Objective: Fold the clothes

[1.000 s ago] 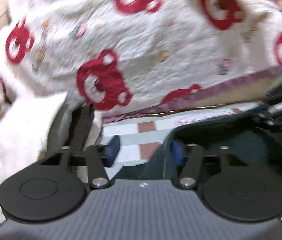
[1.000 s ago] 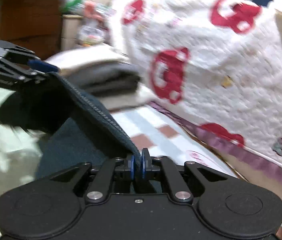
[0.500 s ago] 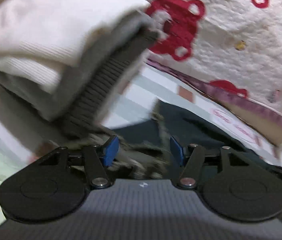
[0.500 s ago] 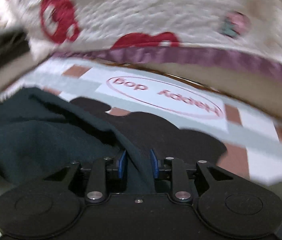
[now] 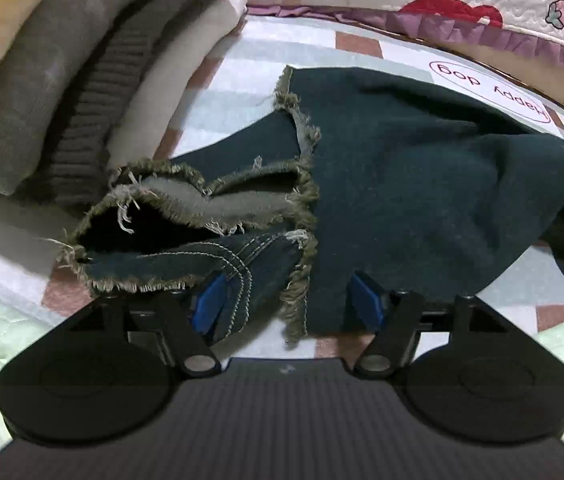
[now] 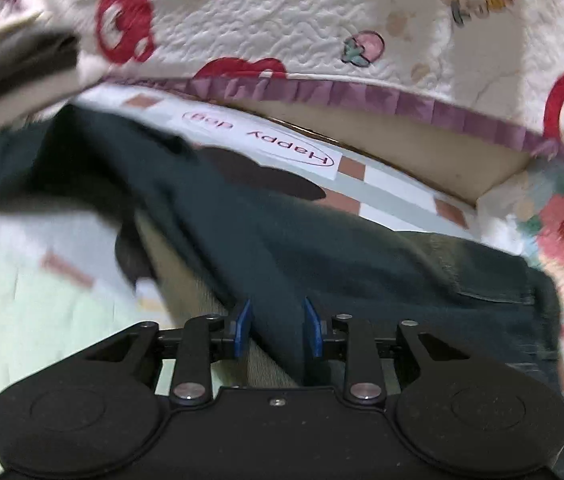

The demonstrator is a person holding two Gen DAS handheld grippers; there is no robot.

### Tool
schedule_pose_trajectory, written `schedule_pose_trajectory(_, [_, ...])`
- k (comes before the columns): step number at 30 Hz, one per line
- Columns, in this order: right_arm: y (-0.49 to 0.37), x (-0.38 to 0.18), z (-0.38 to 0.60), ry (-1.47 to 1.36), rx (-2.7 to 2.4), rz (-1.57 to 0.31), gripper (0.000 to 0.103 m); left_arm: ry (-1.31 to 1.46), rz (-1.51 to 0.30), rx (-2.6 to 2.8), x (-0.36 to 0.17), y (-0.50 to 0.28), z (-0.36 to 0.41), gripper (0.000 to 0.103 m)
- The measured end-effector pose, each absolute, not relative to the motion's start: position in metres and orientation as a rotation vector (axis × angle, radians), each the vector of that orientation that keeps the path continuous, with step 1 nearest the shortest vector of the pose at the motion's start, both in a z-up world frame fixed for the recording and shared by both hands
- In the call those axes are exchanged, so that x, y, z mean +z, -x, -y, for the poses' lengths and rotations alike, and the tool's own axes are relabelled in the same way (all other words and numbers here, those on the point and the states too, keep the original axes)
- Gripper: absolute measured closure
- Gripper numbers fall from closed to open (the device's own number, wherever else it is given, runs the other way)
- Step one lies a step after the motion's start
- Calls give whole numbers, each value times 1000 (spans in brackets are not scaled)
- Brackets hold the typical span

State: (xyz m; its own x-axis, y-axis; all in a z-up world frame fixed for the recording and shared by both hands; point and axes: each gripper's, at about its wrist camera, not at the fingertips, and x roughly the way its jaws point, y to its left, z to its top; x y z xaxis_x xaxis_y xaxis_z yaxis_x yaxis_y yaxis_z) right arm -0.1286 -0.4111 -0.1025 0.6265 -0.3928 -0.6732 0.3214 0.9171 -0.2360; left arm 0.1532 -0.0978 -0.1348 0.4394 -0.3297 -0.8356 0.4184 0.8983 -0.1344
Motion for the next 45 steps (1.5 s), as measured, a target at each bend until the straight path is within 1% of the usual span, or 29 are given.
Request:
schedule_pose_trajectory(1, [132,-104,408,97,-401,-791,64,-77,-1019,-470,-136,-155,96,32])
schedule_pose_trajectory(3, [136,-107,402,92,-375,-793,64,-19,-1027,-477,-138,-158,92,27])
schedule_pose_trajectory(6, [121,-115,392,149,-356,-834,64,75,-1044,-494,-143,-164,85,27])
schedule_pose_trajectory(10, [105,-115,384,167,-322,-833,63,181,-1052,-505,-145,-166,73,28])
schedule_pose_trajectory(13, [95,-115,383,149,-314,-830,64,170,-1039,-497,-145,-164,71,38])
schedule_pose_trajectory(15, [87,-115,381,148,-300,-828,63,128,-1029,-482,-144,-162,72,51])
schedule_pose_trajectory(17, [78,-116,379,148,-286,-826,59,74,-1021,-469,-142,-159,77,60])
schedule_pose_trajectory(18, [74,-116,378,148,-278,-825,59,51,-1018,-464,-141,-158,79,61])
schedule_pose_trajectory(22, [59,-119,382,133,-260,-825,58,48,-1028,-472,-138,-153,80,61])
schedule_pose_trajectory(28, [44,-118,391,99,-269,-812,55,52,-1062,-471,-142,-148,81,52])
schedule_pose_trajectory(32, [35,-118,394,104,-262,-813,52,54,-1084,-470,-144,-145,82,41])
schedule_pose_trajectory(35, [23,-117,392,191,-239,-819,52,58,-1101,-470,-145,-143,83,41])
schedule_pose_trajectory(37, [14,-115,387,299,-236,-796,55,96,-1090,-455,-140,-138,77,38])
schedule_pose_trajectory(39, [8,-110,382,411,-259,-730,65,141,-1066,-430,-134,-132,70,37])
schedule_pose_trajectory(40, [5,-108,381,445,-253,-715,86,160,-1051,-417,-131,-129,67,37])
schedule_pose_trajectory(41, [2,-105,381,456,-244,-713,94,159,-1020,-394,-128,-126,66,37])
schedule_pose_trajectory(42, [1,-103,381,452,-236,-711,94,158,-989,-371,-125,-123,65,40])
schedule_pose_trajectory(45, [2,-98,381,428,-206,-720,95,150,-928,-387,-117,-118,67,42])
